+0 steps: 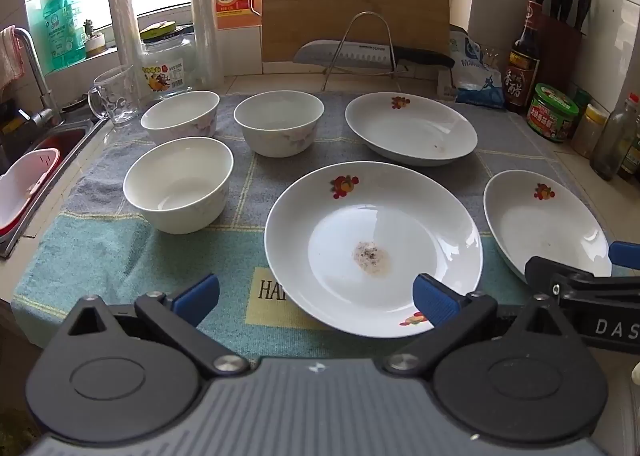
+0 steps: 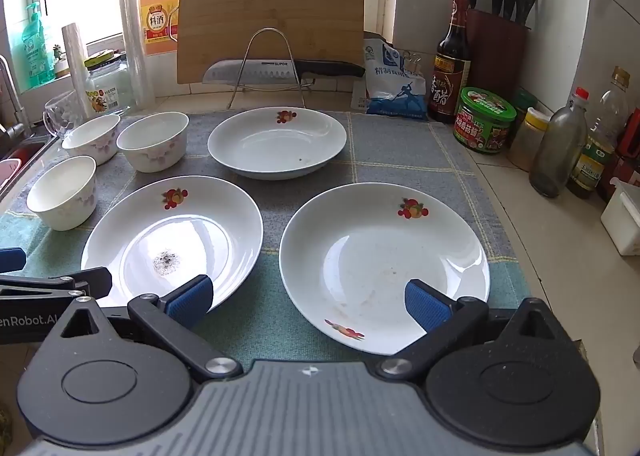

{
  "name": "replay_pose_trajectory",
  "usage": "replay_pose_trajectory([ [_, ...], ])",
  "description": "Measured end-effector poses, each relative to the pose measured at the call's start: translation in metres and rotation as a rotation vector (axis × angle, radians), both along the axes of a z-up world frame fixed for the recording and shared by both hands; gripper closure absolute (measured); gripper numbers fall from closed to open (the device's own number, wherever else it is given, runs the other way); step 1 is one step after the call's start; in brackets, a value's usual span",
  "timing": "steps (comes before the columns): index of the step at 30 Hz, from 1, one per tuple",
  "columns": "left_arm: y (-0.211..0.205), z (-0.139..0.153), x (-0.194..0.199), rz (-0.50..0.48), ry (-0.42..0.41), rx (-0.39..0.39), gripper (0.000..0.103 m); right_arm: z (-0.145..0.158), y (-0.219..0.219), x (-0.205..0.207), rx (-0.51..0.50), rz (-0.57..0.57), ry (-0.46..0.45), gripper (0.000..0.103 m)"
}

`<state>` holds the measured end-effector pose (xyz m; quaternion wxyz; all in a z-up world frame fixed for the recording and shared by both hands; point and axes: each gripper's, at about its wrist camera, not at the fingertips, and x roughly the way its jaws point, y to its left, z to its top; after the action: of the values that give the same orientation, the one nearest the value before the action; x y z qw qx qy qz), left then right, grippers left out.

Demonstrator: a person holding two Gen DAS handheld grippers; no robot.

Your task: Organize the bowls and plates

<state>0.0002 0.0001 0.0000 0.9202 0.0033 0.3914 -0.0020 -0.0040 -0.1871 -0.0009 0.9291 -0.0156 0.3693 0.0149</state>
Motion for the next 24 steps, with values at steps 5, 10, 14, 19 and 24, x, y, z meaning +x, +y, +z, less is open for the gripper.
replay_pose_trajectory([
  [5, -0.0012, 0.0011, -0.0002, -0.002, -0.009, 0.003, 0.001, 0.0002, -0.0002, -0.0005, 0.001, 0.005, 0.002, 0.000],
  [10, -0.0013, -0.0013, -0.0024, -0.004, -0.008, -0.008, 0.001, 0.0018, 0.0017, -0.0005, -0.002, 0.010, 0.002, 0.000],
  [14, 0.0008, 0.0022, -0.0022, -0.007, -0.007, -0.013, 0.001, 0.0017, 0.0011, -0.0013, -0.002, 0.012, 0.001, 0.000],
  [19, 0.0011, 0.0024, -0.0025, -0.007, -0.008, -0.014, 0.001, 0.0019, 0.0017, -0.0017, -0.005, 0.012, -0.001, 0.000],
  [24, 0.0014, 0.0024, -0.0028, -0.008, -0.010, -0.014, 0.001, 0.0026, 0.0019, -0.0020, -0.008, 0.012, -0.002, 0.000],
])
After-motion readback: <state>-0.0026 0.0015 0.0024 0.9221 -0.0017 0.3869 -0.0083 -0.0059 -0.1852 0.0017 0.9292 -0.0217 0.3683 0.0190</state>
